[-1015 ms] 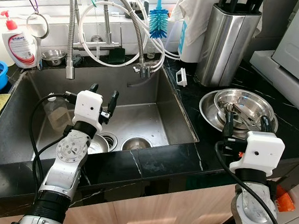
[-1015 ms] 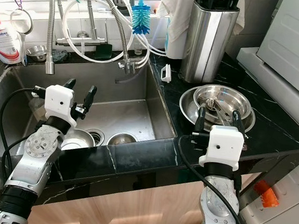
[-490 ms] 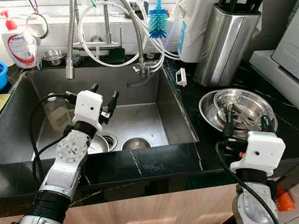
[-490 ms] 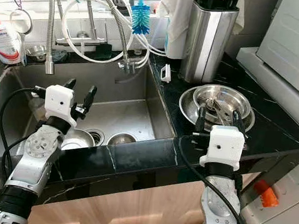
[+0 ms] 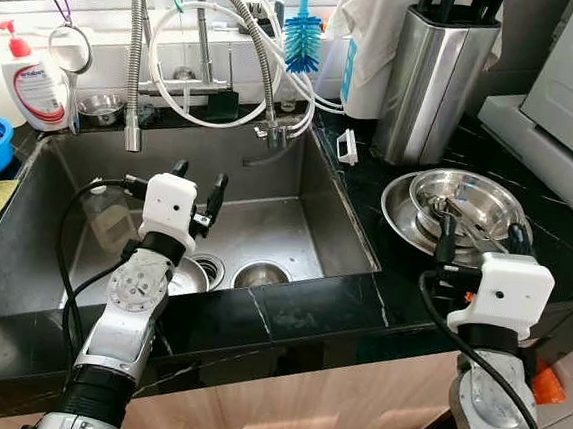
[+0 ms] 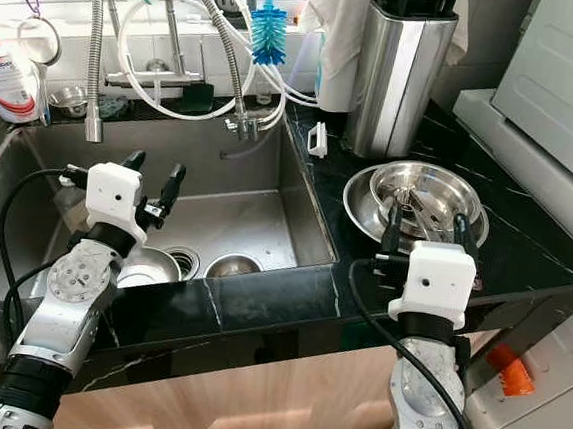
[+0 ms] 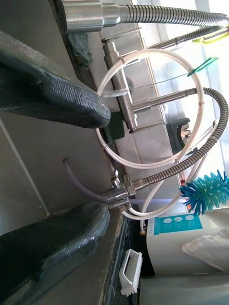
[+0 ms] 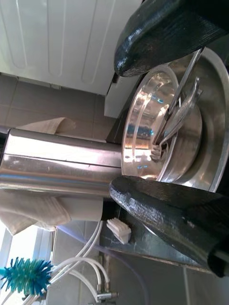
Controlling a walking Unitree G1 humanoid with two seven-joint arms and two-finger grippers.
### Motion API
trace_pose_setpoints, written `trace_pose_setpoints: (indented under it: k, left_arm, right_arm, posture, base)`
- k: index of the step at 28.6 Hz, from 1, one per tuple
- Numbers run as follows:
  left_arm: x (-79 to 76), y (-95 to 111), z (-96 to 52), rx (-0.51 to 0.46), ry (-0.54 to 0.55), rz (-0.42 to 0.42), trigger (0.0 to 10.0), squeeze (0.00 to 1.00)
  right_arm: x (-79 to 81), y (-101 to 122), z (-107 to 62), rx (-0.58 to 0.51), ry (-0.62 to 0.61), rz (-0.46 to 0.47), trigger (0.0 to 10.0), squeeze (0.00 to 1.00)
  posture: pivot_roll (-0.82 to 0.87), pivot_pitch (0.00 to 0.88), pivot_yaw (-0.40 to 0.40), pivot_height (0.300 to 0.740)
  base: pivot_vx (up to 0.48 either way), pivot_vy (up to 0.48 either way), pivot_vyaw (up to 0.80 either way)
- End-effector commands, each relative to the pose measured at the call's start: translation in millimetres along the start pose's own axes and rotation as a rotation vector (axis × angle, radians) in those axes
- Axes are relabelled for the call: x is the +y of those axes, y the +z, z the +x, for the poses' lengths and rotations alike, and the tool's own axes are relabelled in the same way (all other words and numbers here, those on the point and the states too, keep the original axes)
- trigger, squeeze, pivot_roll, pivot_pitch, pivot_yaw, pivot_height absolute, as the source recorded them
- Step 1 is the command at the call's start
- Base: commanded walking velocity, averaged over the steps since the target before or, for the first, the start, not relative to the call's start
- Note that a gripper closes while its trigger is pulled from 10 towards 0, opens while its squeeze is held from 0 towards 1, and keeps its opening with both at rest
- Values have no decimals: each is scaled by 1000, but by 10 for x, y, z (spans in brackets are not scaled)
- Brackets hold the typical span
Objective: Kitchen organization
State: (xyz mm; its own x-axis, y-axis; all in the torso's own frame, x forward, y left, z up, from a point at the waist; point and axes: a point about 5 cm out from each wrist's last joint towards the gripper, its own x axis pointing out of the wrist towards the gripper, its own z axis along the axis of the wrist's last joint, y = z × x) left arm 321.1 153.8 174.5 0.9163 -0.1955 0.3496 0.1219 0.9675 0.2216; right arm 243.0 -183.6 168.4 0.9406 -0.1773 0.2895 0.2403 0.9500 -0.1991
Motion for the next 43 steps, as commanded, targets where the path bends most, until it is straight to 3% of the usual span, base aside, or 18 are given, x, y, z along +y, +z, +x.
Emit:
trace_pose_setpoints:
  k: [1,17,28,35,43]
  left_arm:
    - [20,4,-1,-3,-4,18,10000,0]
    - [16,22,17,-13,-9,20,10000,0]
    - [13,24,29,-13,-7,21,10000,0]
    - [12,20,29,-11,-6,21,10000,0]
    - [12,14,33,-8,-2,25,10000,0]
  right_arm:
    - [-16,-6,-14,4,-4,0,10000,0]
    - [5,-59,3,32,31,1,10000,0]
    - [-152,-100,47,62,-23,-39,10000,0]
    - [-164,-104,49,69,-33,-47,10000,0]
    - [-277,77,134,-28,-92,-65,10000,0]
  posture:
    - [-113,0,36,740]
    - [-110,0,38,740]
    - [-114,0,37,740]
    - [-113,0,37,740]
    - [-113,0,35,740]
  base:
    - [0,0,0]
    - [0,0,0]
    - [0,0,0]
    - [0,0,0]
    - [0,0,0]
